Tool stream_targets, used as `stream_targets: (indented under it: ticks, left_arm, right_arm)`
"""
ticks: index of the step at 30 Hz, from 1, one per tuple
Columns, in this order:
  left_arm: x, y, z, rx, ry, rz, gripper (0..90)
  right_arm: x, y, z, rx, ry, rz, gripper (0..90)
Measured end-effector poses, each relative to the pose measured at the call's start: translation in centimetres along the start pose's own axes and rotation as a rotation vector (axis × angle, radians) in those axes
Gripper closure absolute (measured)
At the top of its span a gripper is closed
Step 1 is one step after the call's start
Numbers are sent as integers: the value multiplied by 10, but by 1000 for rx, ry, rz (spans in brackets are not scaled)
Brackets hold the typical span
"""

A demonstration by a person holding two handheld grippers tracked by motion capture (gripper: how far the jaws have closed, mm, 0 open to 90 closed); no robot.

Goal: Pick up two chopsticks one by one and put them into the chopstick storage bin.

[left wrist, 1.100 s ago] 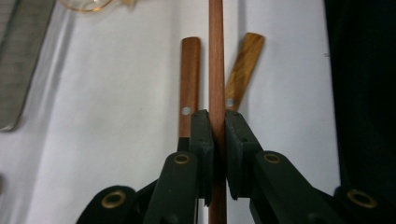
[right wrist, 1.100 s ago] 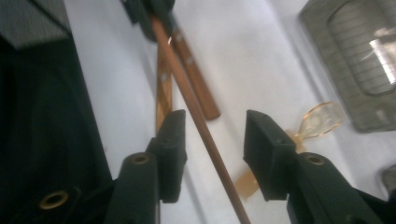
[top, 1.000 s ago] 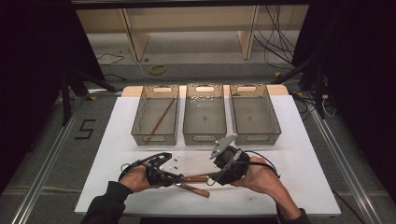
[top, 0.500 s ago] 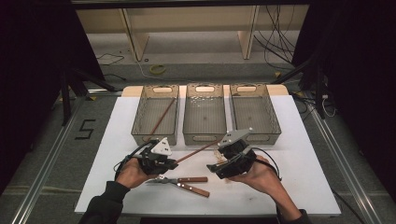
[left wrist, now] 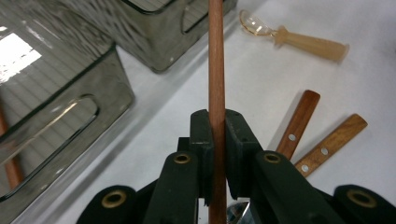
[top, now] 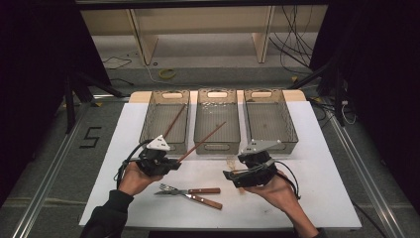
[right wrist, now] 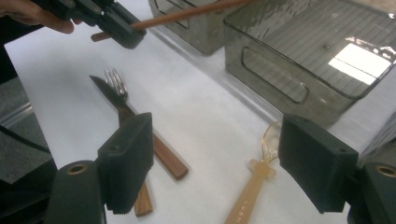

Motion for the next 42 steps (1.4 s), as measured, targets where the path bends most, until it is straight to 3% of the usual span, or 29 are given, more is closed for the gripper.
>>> stream_targets:
  ticks: [6, 22, 30, 42]
  left_arm:
    - [-4, 12, -5, -15, -16, -51, 828]
    - [-23, 58, -21, -94, -85, -174, 828]
    - [-32, 87, -27, -141, -87, -235, 828]
    - [-37, 112, -19, -190, -71, -285, 828]
  right_arm:
    - [12, -6, 2, -1, -6, 40, 277]
    - [28, -7, 4, 5, -9, 59, 268]
    - [31, -6, 6, -3, 0, 58, 268]
    - [32, -7, 6, -5, -1, 59, 268]
Point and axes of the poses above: each handheld gripper's, and its own axes: z roughly forward along the jaws, x roughly out of its underside, y roughly to its left, the point moved 1 cm from there along z, roughly forward along the jaws, and after that the axes turned 5 degrees about -z, right-handed, at the moved point
